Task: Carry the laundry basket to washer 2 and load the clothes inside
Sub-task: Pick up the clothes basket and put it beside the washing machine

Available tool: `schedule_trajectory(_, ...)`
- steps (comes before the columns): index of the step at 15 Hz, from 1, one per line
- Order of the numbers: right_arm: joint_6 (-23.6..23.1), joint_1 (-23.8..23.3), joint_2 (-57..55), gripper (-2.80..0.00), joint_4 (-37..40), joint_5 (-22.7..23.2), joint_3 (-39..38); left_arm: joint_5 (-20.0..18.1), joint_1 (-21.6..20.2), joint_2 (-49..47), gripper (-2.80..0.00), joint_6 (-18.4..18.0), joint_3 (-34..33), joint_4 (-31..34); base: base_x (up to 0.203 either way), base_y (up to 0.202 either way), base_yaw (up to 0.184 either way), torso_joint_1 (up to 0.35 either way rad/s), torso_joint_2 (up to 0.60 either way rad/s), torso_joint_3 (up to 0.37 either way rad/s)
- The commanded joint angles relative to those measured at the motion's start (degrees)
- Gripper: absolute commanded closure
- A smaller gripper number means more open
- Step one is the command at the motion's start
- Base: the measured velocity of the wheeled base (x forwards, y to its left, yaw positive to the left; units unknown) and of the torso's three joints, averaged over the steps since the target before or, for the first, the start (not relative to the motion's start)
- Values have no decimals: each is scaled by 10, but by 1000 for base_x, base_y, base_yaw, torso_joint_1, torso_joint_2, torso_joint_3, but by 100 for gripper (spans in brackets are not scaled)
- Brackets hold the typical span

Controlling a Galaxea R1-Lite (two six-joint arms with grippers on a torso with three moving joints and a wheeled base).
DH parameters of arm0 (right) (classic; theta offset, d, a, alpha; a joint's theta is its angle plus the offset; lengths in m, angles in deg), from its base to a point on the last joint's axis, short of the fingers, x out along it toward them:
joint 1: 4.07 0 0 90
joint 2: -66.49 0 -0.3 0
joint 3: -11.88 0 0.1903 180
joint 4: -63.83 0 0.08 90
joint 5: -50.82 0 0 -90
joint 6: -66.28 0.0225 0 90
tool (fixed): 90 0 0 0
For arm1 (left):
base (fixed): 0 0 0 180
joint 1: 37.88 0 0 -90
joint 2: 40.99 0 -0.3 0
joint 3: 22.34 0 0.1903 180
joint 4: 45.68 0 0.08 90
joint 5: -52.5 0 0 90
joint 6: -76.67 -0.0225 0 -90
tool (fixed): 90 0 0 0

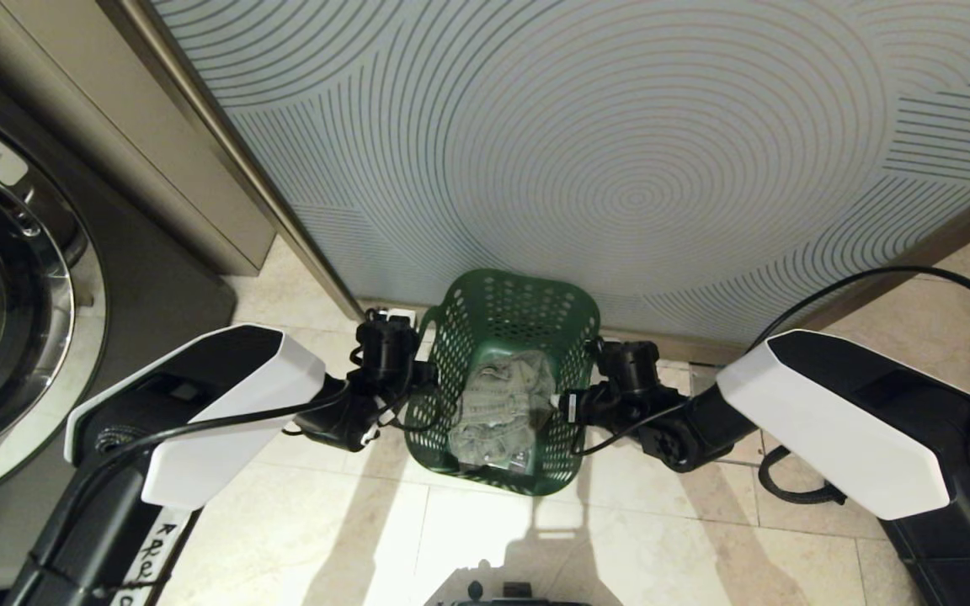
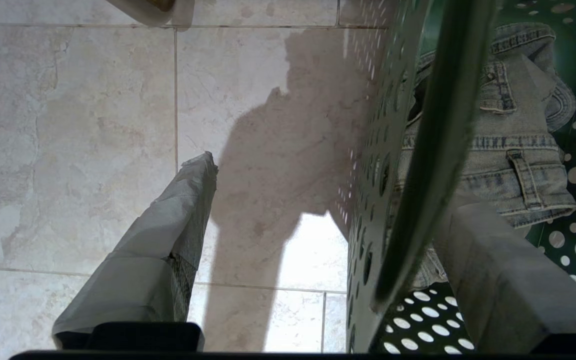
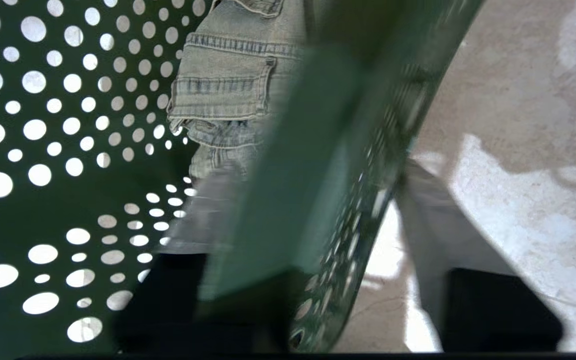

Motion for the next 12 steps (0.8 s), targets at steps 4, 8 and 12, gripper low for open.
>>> schedule_trajectory(4, 1, 0, 0, 0, -19, -3, -12, 1, 0, 0, -280, 1, -8, -3, 0, 0, 0, 0, 0, 0)
schedule_trajectory(8, 0, 1, 1, 0, -43, -4, -37, 1, 4, 1, 0, 15, -30, -9, 0, 0, 0, 0, 0, 0)
schedule_trajectory(12, 1, 2, 1, 0, -49, -4, -46, 1, 6, 1, 0, 14, -44, -27, 0, 0, 0, 0, 0, 0)
